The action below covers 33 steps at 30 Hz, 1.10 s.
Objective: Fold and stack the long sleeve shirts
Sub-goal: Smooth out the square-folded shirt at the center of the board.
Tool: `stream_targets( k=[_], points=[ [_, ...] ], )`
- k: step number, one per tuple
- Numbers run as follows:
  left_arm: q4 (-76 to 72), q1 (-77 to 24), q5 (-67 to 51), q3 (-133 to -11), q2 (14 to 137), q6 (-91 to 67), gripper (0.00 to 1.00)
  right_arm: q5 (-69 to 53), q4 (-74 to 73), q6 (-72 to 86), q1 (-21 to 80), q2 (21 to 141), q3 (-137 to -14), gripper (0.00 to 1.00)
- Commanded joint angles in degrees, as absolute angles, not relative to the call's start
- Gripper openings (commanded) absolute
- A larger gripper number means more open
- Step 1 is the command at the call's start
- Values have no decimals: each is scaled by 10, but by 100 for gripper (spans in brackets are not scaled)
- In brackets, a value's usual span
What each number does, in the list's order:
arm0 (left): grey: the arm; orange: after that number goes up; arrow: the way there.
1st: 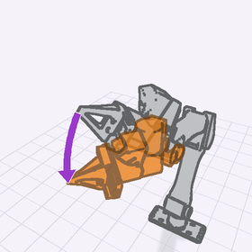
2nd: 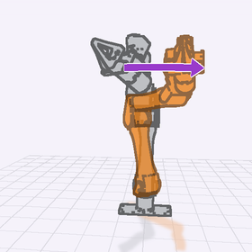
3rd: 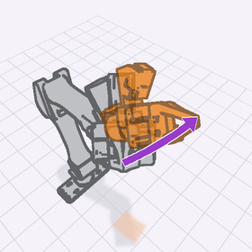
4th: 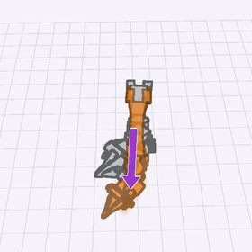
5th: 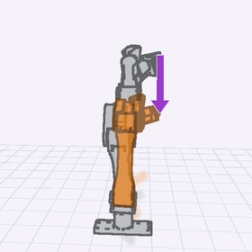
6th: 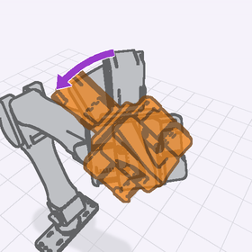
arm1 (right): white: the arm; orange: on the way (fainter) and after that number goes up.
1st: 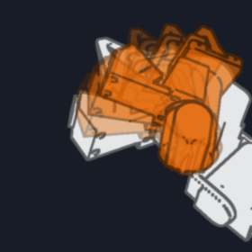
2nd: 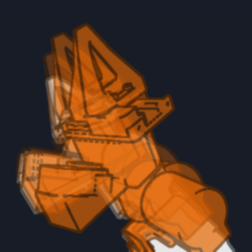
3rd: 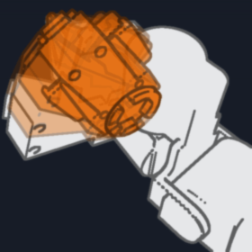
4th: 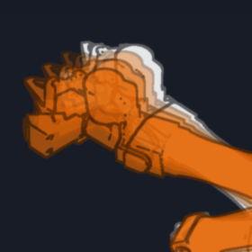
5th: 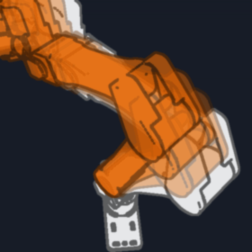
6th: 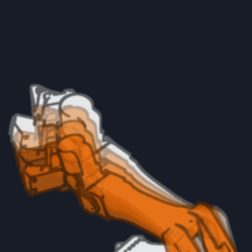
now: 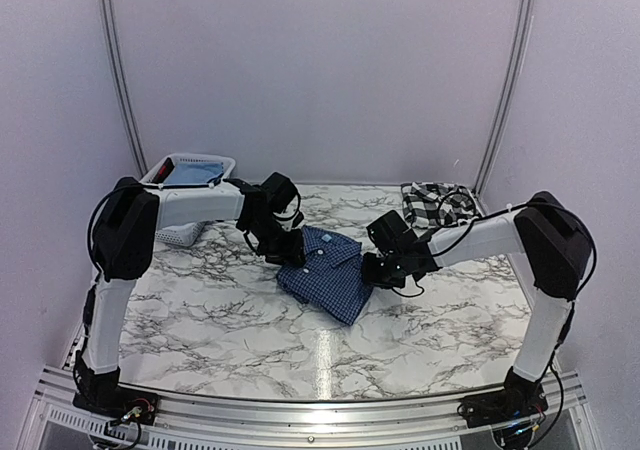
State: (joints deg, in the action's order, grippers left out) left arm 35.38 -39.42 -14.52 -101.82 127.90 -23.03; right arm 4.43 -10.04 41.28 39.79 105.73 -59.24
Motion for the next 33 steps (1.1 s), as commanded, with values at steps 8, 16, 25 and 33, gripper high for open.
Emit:
stream_targets(
  k=[8, 16, 25, 33],
  points=[
    [319, -402, -62, -912, 1092, -305, 0, 29, -227, 358, 451, 1086, -760, 0],
    [432, -450, 37, -923, 1005, -338, 1, -3, -296, 302, 467, 1072, -847, 0],
    [434, -478, 73, -946, 1078, -367, 83, 25, -309, 180, 298, 1015, -671, 42],
    [403, -434, 76, -897, 1070, -354, 82, 19, -286, 212, 301, 954, -643, 61]
  ],
)
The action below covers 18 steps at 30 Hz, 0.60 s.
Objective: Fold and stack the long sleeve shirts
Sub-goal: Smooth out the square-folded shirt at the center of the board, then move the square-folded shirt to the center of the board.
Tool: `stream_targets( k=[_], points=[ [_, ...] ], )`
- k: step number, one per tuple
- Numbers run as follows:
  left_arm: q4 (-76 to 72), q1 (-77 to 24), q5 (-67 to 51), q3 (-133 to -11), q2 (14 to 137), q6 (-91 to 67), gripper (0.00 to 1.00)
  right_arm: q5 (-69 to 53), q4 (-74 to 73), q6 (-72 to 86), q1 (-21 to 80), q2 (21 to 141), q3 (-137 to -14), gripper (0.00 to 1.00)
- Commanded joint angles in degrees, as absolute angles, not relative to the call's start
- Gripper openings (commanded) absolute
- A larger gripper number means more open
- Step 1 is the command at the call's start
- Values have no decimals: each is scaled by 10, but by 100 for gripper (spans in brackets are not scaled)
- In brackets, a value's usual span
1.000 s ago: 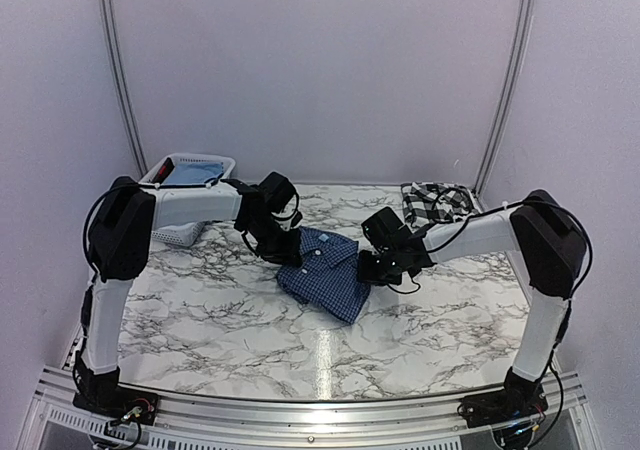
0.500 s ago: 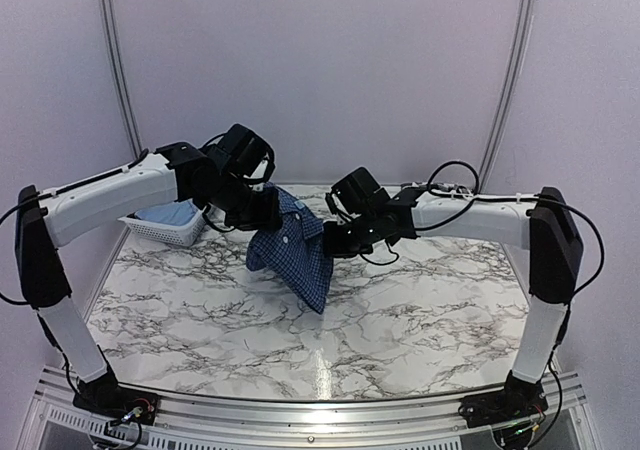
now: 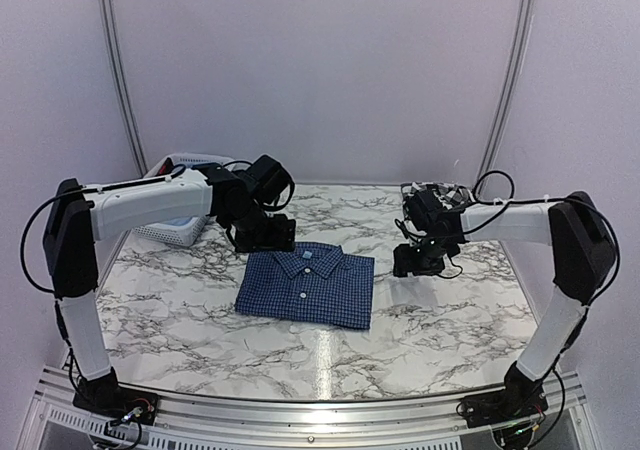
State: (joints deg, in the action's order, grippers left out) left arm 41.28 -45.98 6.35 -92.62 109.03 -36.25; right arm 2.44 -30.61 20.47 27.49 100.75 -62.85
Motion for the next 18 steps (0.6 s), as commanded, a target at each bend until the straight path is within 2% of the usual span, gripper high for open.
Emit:
stream_targets(
  k=[1, 11, 18],
  points=[
    [398, -427, 74, -884, 1065, -346, 82, 16, -283, 222, 310, 946, -642, 61],
    [300, -350, -13, -733, 1026, -293, 82, -52, -201, 269, 368, 968, -639, 65],
    [234, -317, -78, -680, 1037, -281, 79, -64, -167, 271, 368, 1007, -626, 60]
  ],
)
